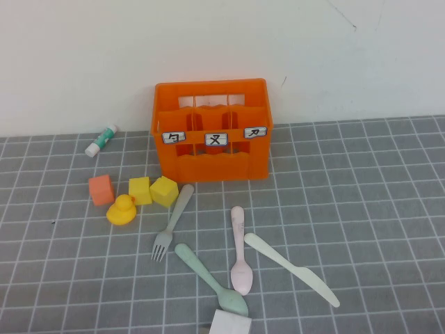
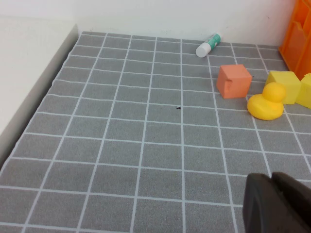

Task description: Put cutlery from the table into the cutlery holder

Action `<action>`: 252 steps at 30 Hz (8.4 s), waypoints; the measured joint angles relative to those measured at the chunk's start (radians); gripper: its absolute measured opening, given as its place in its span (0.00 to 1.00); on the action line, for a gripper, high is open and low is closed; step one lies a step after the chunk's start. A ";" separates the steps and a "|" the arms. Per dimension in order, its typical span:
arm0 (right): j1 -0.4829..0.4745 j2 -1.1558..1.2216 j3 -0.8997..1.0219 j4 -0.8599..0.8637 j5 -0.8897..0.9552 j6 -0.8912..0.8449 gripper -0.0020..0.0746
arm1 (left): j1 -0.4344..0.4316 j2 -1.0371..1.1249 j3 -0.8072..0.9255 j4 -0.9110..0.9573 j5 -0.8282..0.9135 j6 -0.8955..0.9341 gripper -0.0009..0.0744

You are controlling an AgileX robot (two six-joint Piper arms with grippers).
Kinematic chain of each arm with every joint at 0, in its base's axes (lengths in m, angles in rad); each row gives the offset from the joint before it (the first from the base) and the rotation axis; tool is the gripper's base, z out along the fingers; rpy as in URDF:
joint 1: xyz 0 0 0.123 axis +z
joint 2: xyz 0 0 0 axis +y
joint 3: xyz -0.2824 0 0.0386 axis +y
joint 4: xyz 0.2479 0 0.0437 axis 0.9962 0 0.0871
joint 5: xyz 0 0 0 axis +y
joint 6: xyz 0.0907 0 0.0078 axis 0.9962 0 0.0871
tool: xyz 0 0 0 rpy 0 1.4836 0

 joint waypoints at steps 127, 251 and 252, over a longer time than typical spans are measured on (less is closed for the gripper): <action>0.000 0.000 0.000 0.000 0.000 0.000 0.02 | -0.503 2.112 -1.558 0.148 0.520 0.061 0.58; 0.000 0.000 0.000 0.000 0.000 0.000 0.02 | -0.477 1.395 -1.138 0.265 0.352 -0.038 0.01; 0.000 0.000 0.000 0.000 0.000 0.000 0.02 | -0.477 1.395 -1.138 0.206 0.420 0.046 0.01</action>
